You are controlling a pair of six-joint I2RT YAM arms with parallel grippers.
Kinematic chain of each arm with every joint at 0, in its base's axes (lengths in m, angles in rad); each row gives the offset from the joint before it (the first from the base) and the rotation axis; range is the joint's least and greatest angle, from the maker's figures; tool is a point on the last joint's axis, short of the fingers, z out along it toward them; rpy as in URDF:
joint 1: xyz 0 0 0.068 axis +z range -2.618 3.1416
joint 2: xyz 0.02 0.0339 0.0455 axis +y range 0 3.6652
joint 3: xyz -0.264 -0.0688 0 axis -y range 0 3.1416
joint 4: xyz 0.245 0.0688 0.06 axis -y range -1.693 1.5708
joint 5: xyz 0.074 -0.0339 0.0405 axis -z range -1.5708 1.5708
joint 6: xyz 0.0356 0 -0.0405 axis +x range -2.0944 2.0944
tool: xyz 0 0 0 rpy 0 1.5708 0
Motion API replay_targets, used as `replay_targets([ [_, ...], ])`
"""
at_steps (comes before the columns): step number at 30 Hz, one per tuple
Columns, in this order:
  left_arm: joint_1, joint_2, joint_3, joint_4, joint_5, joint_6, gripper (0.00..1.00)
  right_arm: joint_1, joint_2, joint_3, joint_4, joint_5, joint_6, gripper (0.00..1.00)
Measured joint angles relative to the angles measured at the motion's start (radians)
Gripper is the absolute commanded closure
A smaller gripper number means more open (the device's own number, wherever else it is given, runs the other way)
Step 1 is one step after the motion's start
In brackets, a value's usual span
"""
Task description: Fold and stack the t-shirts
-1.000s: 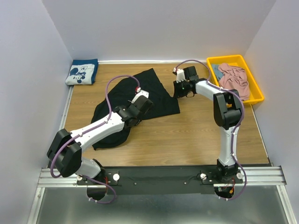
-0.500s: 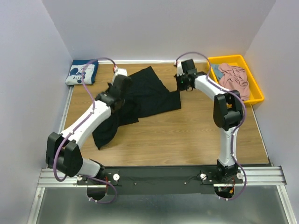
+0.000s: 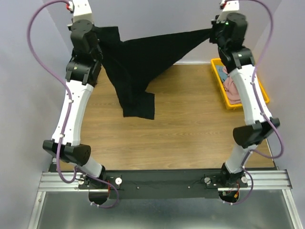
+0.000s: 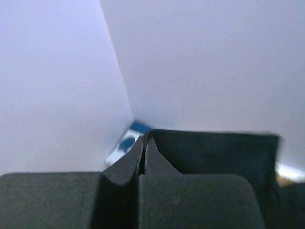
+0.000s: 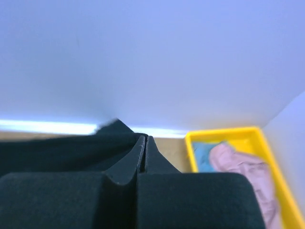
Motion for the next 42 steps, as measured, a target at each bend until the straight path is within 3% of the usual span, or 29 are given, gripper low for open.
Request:
replay_targets([
  [5,-0.002,-0.124,-0.022,0.133,-0.002,0.102,1.00,0.001,-0.180,-0.008,0.006,0.018,-0.043,0.99],
  [14,-0.003,-0.446,-0.082,0.292,0.107,0.204,1.00,0.010,-0.611,-0.227,0.055,0.009,-0.114,0.99],
  [18,-0.005,-0.547,-0.069,0.302,0.191,0.220,1.00,0.014,-0.721,-0.259,0.065,-0.013,-0.149,0.99],
  [24,-0.006,-0.573,-0.044,0.278,0.266,0.242,1.00,0.016,-0.806,-0.309,0.087,-0.038,-0.192,0.99],
  [30,-0.005,-0.544,-0.216,0.278,0.304,0.296,0.99,0.016,-0.776,-0.480,0.111,-0.030,-0.211,0.99],
  [34,0.001,-0.456,-0.489,0.378,0.351,0.342,0.99,0.010,-0.676,-0.624,0.120,-0.004,-0.214,0.99],
  [38,0.018,-0.225,-0.689,0.457,0.425,0.373,0.99,0.009,-0.490,-0.755,0.156,0.026,-0.219,0.99],
  [42,0.031,0.036,-0.703,0.494,0.473,0.372,1.00,0.000,-0.266,-0.793,0.220,0.060,-0.236,0.99],
])
